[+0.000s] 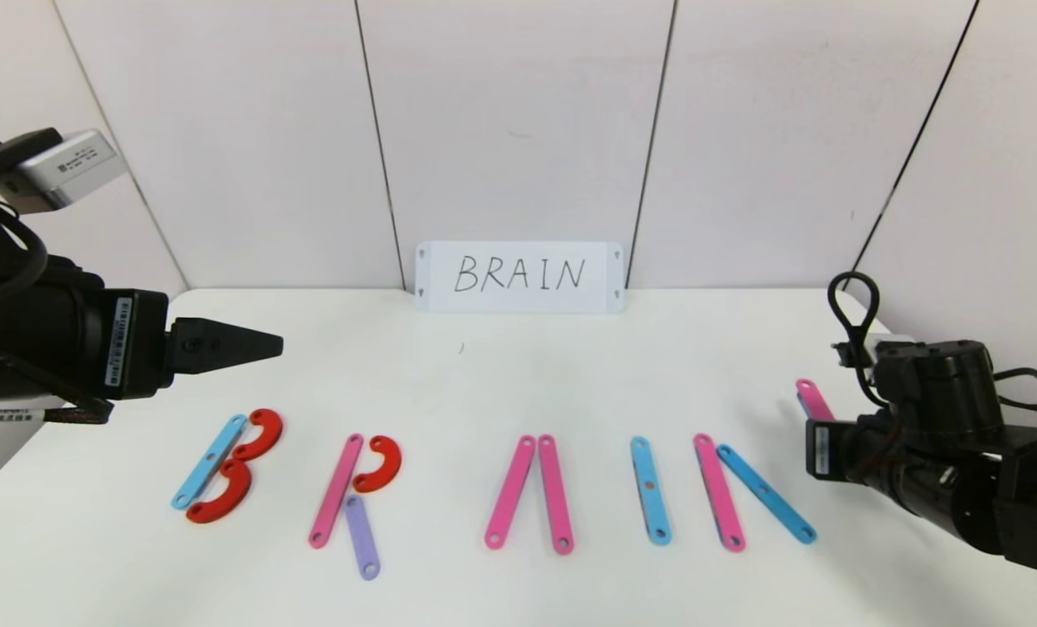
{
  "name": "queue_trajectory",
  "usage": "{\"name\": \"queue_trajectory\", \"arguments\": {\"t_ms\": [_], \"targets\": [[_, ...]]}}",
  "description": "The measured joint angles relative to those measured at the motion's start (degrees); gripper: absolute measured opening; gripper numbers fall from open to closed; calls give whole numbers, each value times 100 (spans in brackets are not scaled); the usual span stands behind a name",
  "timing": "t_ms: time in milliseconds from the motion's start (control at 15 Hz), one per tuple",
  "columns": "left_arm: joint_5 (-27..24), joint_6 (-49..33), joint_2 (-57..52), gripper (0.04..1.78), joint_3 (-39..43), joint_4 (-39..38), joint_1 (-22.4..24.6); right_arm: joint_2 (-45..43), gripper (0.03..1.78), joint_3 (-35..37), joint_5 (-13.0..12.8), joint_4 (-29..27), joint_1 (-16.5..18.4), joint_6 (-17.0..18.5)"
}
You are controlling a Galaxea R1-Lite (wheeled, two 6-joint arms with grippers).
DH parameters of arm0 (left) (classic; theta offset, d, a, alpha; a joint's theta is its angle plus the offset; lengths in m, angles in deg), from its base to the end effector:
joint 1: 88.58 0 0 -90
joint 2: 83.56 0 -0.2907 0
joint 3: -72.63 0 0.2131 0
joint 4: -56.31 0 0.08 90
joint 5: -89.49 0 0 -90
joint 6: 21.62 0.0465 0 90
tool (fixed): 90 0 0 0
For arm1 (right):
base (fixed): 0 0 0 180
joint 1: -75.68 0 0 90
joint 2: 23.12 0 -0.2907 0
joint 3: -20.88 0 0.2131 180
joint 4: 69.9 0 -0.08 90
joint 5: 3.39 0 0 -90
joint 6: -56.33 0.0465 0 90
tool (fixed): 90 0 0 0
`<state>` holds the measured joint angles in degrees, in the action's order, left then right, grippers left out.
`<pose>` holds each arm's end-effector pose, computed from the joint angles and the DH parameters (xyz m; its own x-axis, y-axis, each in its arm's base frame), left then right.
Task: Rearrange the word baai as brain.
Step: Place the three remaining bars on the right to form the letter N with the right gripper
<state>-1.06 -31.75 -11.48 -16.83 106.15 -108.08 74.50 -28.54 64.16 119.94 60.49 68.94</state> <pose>0.2079 -0.0741 0.2724 0.7921 -0.2907 -0.5367 0.2471 0.9568 -0.1535 0.2720 0.0554 0.0530 0.7994 -0.1786 -0.5736 0.1764 0.9825 -0.0601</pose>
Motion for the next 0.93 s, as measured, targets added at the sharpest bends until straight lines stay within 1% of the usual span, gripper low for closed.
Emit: {"name": "queue_trajectory", "arguments": {"t_ms": [200,467,933], "targets": [[2,0,7,174,0,-5,0,262,30,2,57,107,9,-2],[0,0,10,174,0,-5,0,384,30,72,280,149,-22,-2],[0,2,10,174,0,-5,0,447,30,138,308,149,-99,-5]]}}
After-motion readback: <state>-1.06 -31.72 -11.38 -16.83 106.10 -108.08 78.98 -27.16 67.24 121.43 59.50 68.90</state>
